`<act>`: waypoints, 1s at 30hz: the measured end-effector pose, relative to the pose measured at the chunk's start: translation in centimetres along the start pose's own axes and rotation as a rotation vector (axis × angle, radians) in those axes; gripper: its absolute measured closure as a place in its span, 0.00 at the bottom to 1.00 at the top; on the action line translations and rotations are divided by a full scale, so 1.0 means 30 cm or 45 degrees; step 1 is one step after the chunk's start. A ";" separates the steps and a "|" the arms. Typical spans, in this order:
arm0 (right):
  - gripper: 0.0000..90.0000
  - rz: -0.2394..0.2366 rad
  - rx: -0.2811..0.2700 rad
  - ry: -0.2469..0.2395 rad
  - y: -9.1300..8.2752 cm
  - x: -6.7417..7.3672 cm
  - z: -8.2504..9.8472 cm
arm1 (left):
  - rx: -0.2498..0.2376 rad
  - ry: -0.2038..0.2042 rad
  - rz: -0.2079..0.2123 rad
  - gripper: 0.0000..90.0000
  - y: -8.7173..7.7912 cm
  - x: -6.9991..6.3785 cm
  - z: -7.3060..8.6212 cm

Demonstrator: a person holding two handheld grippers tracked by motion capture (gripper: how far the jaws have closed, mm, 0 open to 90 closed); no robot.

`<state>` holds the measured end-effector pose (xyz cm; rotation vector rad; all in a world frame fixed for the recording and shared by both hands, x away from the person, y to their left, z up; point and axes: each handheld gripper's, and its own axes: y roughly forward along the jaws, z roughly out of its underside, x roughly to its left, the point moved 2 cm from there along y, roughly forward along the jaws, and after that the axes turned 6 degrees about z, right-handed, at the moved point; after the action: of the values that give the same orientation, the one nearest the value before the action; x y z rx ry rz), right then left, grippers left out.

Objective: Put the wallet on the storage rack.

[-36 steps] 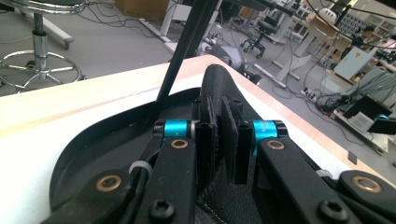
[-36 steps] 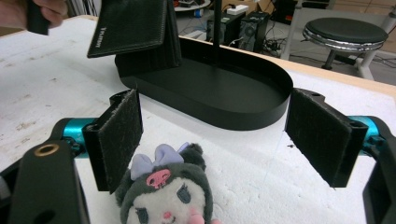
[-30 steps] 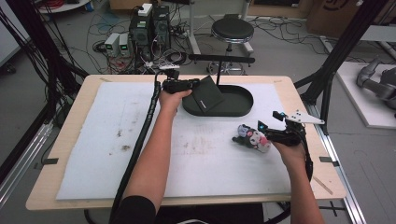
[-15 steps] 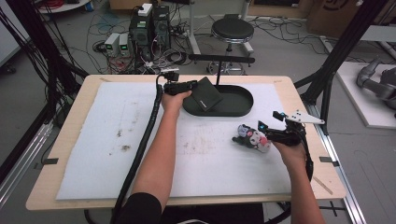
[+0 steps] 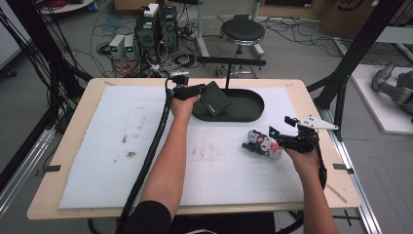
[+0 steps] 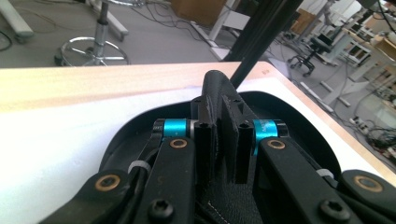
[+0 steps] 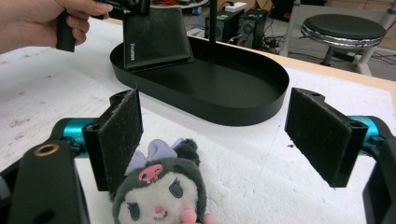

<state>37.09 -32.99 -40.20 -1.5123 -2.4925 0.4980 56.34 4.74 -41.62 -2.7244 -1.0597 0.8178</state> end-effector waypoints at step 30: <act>0.22 0.003 0.020 -0.018 0.008 0.006 0.003 | 0.128 0.028 0.013 0.35 -0.043 0.010 -0.013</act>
<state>37.17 -32.75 -40.37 -1.5109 -2.4919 0.5293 55.96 5.94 -41.06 -2.6510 -0.9735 0.8176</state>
